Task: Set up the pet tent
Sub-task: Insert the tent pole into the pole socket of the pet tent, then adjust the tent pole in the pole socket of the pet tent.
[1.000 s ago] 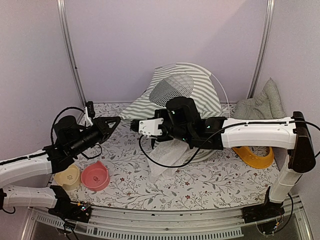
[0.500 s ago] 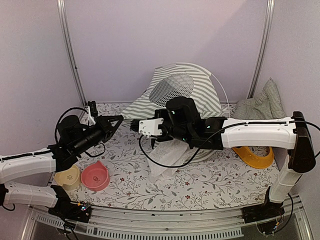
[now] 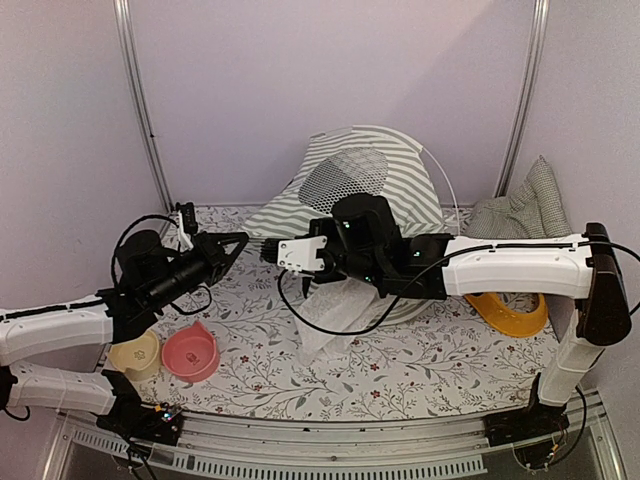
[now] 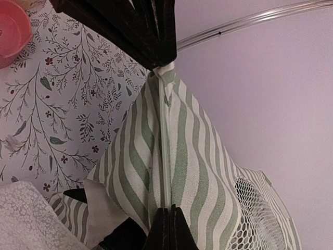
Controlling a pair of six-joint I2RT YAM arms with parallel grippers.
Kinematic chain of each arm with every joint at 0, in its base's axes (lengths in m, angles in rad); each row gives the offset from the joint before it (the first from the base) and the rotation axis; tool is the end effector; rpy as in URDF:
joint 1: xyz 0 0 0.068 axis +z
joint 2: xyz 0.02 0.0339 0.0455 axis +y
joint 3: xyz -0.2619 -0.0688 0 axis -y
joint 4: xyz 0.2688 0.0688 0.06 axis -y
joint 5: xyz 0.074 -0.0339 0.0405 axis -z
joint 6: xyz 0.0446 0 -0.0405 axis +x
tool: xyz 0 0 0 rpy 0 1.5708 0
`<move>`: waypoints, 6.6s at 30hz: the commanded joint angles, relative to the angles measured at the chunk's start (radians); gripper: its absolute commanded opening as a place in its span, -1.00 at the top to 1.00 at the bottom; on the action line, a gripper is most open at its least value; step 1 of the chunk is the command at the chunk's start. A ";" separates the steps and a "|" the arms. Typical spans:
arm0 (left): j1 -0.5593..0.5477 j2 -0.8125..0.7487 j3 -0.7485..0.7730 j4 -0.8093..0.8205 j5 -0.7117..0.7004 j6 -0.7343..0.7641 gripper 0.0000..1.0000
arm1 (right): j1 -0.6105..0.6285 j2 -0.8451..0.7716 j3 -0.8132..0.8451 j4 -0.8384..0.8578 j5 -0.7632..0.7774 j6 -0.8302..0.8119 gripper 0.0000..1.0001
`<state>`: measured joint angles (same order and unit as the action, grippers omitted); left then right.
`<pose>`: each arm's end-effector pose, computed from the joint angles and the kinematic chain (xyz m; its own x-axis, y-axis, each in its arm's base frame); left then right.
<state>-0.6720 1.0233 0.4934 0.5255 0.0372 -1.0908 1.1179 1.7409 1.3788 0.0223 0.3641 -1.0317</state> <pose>0.2060 -0.1660 0.2525 -0.5792 -0.6719 -0.4616 0.2977 0.3529 -0.8871 0.2094 0.3941 0.2940 0.5201 -0.7638 -0.3821 -0.4811 0.1077 -0.8700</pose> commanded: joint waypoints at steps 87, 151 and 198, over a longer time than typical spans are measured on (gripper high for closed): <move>0.226 0.084 -0.037 0.237 0.239 0.004 1.00 | -0.067 0.182 0.256 -0.202 0.104 0.216 1.00; 0.303 0.024 -0.037 0.197 0.312 0.122 1.00 | -0.043 0.193 0.288 -0.278 0.055 0.296 1.00; 0.207 0.110 0.080 0.070 0.130 0.106 0.35 | -0.044 0.347 0.529 -0.323 0.084 0.386 1.00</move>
<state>-0.4580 1.0313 0.4931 0.5842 0.1741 -0.9649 1.0912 2.0586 1.9060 -0.3122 0.4137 -0.6758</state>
